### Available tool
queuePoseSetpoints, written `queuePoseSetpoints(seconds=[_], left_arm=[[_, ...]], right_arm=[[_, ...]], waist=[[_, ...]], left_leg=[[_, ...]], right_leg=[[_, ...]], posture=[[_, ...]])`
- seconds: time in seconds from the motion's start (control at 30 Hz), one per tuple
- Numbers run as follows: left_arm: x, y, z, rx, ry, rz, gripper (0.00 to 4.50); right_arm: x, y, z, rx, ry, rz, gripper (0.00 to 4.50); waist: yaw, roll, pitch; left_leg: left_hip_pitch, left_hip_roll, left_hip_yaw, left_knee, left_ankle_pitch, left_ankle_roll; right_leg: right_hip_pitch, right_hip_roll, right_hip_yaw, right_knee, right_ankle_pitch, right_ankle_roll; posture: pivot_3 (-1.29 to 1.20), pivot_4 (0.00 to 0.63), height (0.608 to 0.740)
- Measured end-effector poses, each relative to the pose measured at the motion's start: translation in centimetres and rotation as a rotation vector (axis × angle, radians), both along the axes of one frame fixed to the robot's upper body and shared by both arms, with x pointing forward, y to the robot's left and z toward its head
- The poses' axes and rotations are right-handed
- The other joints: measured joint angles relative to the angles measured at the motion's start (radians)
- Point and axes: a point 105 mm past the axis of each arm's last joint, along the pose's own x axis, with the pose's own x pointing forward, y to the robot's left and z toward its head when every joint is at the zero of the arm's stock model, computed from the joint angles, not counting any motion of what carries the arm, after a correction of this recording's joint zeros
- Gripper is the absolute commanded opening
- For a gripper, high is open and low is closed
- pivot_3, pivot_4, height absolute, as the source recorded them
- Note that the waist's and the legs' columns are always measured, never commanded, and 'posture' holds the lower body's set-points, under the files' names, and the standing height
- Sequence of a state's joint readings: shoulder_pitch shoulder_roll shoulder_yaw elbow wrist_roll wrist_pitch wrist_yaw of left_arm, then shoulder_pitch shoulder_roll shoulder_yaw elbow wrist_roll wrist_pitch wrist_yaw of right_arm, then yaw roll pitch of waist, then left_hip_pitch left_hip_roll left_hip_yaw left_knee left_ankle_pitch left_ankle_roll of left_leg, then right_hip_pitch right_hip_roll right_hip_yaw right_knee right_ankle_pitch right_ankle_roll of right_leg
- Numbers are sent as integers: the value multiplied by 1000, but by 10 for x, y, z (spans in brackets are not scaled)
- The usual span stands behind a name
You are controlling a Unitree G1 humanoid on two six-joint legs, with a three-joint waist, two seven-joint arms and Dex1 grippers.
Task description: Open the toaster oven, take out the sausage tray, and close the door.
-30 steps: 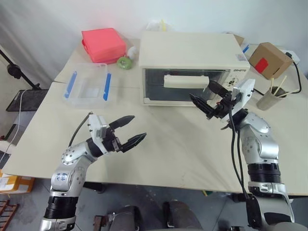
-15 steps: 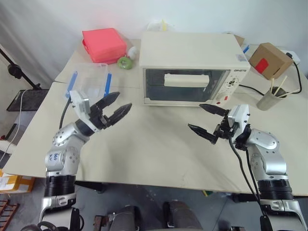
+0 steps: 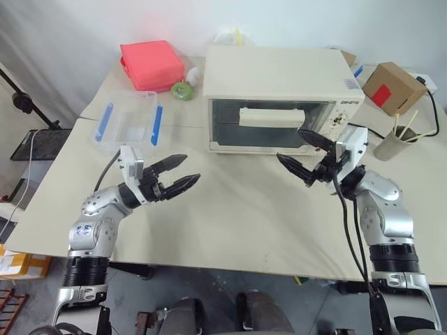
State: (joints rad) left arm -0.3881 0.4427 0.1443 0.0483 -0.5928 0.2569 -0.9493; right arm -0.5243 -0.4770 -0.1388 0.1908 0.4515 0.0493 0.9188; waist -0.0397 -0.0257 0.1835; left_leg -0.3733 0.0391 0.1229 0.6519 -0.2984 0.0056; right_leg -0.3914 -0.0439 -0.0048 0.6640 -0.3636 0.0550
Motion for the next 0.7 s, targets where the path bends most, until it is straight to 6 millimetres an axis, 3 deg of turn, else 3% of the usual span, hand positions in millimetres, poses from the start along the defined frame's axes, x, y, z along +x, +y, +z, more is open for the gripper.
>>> queuePoseSetpoints(seconds=[0.3,0.57,0.7], left_arm=[[-5,-3,-6,-13,12,19,4481],[8,10,-7,-49,68,88,4481],[22,17,12,-77,36,99,4481]], right_arm=[[-2,6,7,31,-33,44,4500],[-27,7,-17,-113,-72,115,4500],[-34,9,-30,-178,-69,142,4500]], waist=[[6,0,0],[3,0,0],[4,0,0]], left_leg=[[0,0,0,0,0,0],[0,0,0,-1,0,0],[0,0,0,0,0,0]], right_leg=[[0,0,0,0,0,0],[0,0,-1,0,0,0],[0,0,-1,0,0,0]], posture=[[0,150,740],[0,150,740],[0,150,740]])
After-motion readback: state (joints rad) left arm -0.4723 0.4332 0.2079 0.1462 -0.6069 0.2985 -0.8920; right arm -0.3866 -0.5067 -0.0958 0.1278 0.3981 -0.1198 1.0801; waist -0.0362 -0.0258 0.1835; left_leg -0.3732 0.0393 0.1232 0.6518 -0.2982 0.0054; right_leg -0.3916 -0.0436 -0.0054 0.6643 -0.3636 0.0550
